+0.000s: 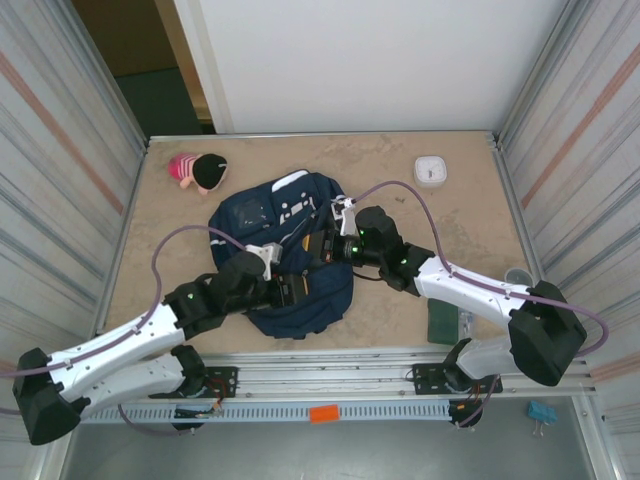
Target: Pack books, pencil case, and school supplies into a backpack
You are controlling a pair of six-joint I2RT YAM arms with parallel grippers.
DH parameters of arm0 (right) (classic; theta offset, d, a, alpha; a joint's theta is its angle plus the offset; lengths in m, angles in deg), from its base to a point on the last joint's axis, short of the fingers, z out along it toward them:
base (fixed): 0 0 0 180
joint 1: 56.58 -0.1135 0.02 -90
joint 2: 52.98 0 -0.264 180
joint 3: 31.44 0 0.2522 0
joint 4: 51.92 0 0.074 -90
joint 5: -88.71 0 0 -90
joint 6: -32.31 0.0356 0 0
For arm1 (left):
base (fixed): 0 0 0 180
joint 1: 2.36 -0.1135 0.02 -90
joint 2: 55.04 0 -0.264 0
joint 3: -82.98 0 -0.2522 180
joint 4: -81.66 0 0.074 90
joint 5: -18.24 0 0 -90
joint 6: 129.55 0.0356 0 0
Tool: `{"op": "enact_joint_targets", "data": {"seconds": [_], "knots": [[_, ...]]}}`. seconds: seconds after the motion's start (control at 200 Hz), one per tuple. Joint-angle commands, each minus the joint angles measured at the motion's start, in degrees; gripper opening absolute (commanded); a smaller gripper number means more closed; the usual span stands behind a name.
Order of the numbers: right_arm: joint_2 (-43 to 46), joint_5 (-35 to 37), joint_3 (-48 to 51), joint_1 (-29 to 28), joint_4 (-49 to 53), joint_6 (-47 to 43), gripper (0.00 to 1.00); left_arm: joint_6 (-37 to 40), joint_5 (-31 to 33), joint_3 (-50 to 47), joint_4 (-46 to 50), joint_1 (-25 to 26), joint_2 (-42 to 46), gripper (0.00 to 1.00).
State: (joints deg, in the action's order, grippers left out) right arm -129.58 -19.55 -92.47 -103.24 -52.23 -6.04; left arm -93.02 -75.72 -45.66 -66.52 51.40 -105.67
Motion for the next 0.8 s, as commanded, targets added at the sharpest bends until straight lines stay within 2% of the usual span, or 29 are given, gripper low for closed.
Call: {"op": "enact_joint_targets", "data": {"seconds": [0.0, 0.08, 0.2, 0.331, 0.426, 0.631, 0.792], "knots": [[0.8, -0.5, -3.6, -1.0, -5.6, -3.1, 0.0, -1.0, 1.4, -1.3, -2.6, 0.3, -0.9, 0.43], [1.0, -0.5, -3.6, -1.2, -5.5, -3.4, 0.0, -0.7, 1.9, -2.0, -4.3, 0.3, -1.3, 0.42], [1.5, -0.6, -3.7, -1.3, -5.1, -3.8, 0.0, 0.2, 2.3, -2.6, -6.9, 0.3, -2.1, 0.35], [2.1, -0.3, -3.5, -1.6, -4.7, -4.2, 0.0, 2.2, 1.5, -2.3, -7.9, 0.3, -2.9, 0.33], [2.1, -0.2, -3.5, -1.7, -4.4, -4.4, 0.0, 3.0, 1.0, -2.0, -8.8, 0.3, -3.8, 0.25], [2.3, 0.2, -3.5, -1.7, -3.9, -4.6, 0.0, 3.0, 0.7, -1.4, -8.8, 0.3, -5.4, 0.16], [2.5, 0.7, -3.4, -1.6, -2.9, -5.5, 0.0, 4.1, 1.2, -0.9, -8.1, 0.3, -5.4, 0.04]]}}
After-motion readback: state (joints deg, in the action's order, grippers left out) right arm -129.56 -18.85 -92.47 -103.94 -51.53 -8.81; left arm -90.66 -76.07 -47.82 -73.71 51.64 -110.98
